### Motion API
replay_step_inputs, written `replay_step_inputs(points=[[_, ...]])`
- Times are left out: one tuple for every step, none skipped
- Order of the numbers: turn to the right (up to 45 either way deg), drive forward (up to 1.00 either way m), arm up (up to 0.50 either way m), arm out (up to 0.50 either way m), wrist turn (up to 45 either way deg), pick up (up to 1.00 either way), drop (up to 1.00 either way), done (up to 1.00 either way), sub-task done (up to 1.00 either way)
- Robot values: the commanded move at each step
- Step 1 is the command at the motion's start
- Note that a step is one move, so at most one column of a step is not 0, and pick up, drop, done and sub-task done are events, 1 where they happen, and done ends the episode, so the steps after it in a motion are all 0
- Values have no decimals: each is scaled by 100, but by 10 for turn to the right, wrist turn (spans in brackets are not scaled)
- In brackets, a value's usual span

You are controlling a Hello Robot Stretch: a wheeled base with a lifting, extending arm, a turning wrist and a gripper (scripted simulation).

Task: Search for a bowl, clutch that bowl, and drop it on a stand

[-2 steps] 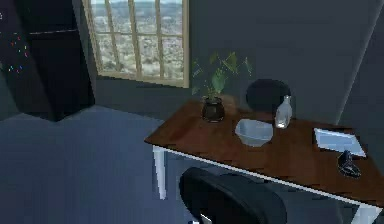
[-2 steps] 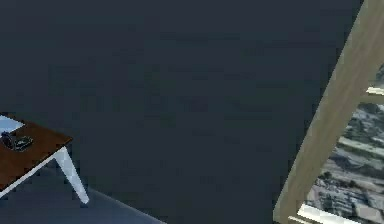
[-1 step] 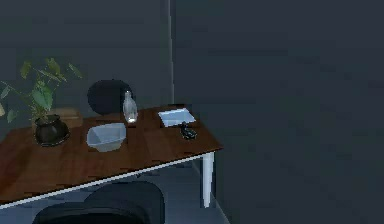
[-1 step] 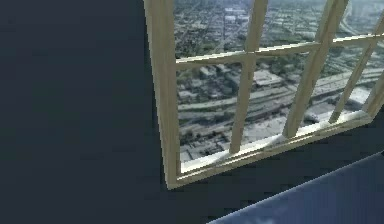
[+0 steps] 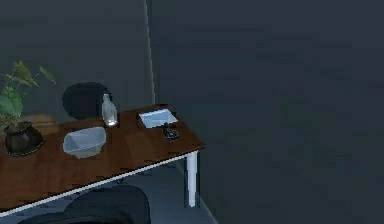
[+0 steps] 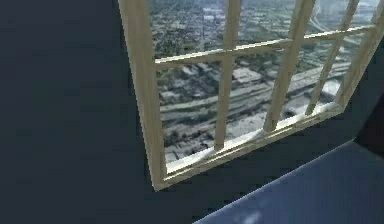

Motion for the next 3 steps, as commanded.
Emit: replay_step_inputs(points=[[30,0,0,0,0,0,0,0,0],[0,50,0,0,0,0,0,0,0],[-450,0,0,0,0,0,0,0,0]])
